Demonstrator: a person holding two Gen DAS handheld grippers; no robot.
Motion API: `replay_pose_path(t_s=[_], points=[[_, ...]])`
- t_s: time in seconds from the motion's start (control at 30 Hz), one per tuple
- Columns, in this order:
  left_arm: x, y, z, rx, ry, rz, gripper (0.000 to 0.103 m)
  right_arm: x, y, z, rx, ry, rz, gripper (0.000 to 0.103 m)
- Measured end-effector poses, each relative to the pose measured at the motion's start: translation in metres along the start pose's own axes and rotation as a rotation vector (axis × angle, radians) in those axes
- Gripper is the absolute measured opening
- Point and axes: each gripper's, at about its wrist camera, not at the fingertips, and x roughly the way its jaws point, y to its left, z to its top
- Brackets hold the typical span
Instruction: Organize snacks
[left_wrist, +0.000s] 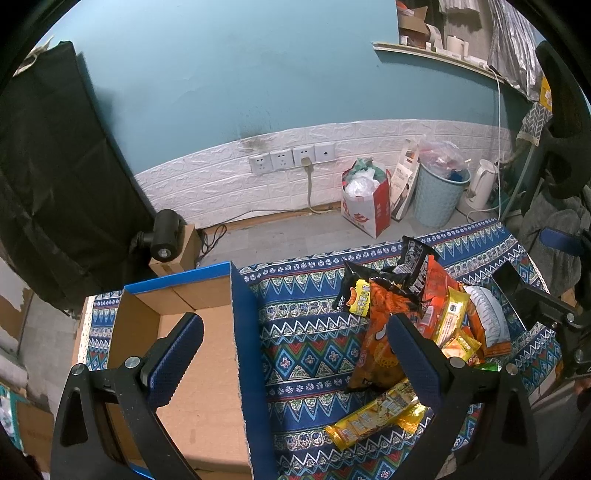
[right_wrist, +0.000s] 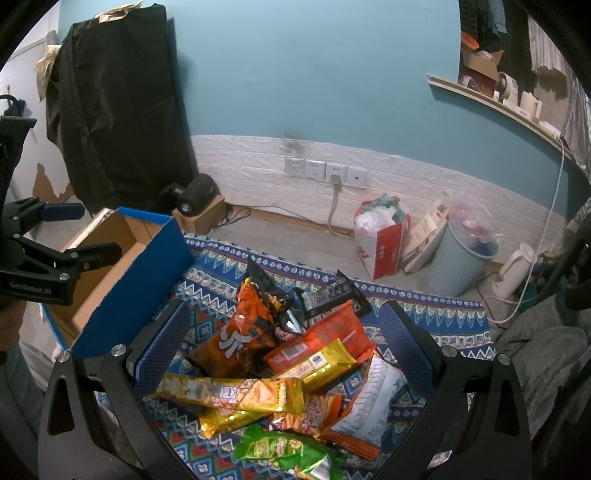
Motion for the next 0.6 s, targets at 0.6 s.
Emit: replay_pose_path(t_s=[0.6], points=[[0.015, -0.017, 0.001, 0.041, 0.011, -0.025, 0.101, 0.001, -0.017, -0.002, 0.032, 0.027, -0.028, 0.100]])
